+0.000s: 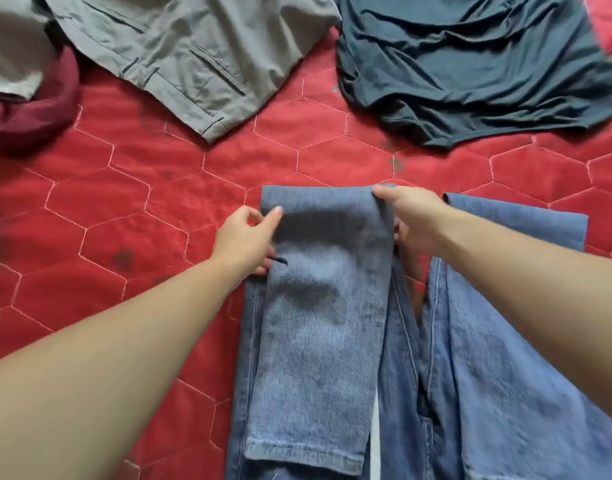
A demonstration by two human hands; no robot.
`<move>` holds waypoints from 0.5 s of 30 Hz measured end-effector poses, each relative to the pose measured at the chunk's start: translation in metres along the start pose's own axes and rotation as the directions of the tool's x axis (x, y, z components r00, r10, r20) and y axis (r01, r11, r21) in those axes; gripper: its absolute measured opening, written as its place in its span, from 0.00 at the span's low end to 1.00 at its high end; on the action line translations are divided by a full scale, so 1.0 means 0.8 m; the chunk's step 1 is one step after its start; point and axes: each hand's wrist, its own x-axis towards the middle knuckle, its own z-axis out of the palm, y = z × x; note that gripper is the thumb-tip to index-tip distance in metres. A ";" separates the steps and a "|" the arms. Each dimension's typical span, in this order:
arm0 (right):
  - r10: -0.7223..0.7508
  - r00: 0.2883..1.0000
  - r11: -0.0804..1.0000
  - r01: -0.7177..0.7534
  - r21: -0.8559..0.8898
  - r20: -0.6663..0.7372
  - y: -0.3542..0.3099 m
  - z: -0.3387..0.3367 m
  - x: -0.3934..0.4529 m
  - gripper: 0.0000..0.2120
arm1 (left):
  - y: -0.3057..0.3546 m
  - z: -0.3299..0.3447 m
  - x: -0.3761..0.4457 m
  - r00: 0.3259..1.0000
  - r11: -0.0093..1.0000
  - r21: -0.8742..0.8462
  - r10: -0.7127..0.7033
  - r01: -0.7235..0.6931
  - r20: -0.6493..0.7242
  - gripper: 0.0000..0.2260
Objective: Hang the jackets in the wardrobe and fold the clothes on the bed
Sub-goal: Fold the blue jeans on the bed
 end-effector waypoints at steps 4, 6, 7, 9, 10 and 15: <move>-0.005 0.998 1.000 0.003 0.029 0.069 0.003 -0.007 0.015 0.06 | 0.022 0.005 0.036 0.994 0.993 0.076 0.092 -0.087 -0.066 0.12; 0.017 0.993 1.000 -0.019 0.015 0.120 0.000 -0.016 0.019 0.06 | 0.028 0.012 0.050 0.991 0.991 0.088 0.107 -0.100 -0.074 0.14; 0.028 0.987 1.000 -0.028 -0.001 0.161 -0.003 -0.018 0.018 0.04 | 0.032 0.015 0.056 0.993 0.994 0.062 0.094 -0.089 -0.078 0.14; 0.024 0.981 0.999 -0.016 -0.041 0.193 -0.010 -0.021 0.019 0.01 | 0.040 0.018 0.064 0.993 0.996 0.052 0.075 -0.071 -0.091 0.14; 0.008 0.986 0.996 0.006 -0.088 0.167 -0.012 -0.019 0.019 0.04 | 0.043 0.017 0.066 0.991 0.995 0.067 0.076 -0.069 -0.109 0.14; -0.566 0.800 0.560 0.195 -0.806 -0.199 0.002 -0.007 0.007 0.19 | 0.032 0.027 0.027 0.791 0.825 0.356 0.543 -0.438 -0.284 0.14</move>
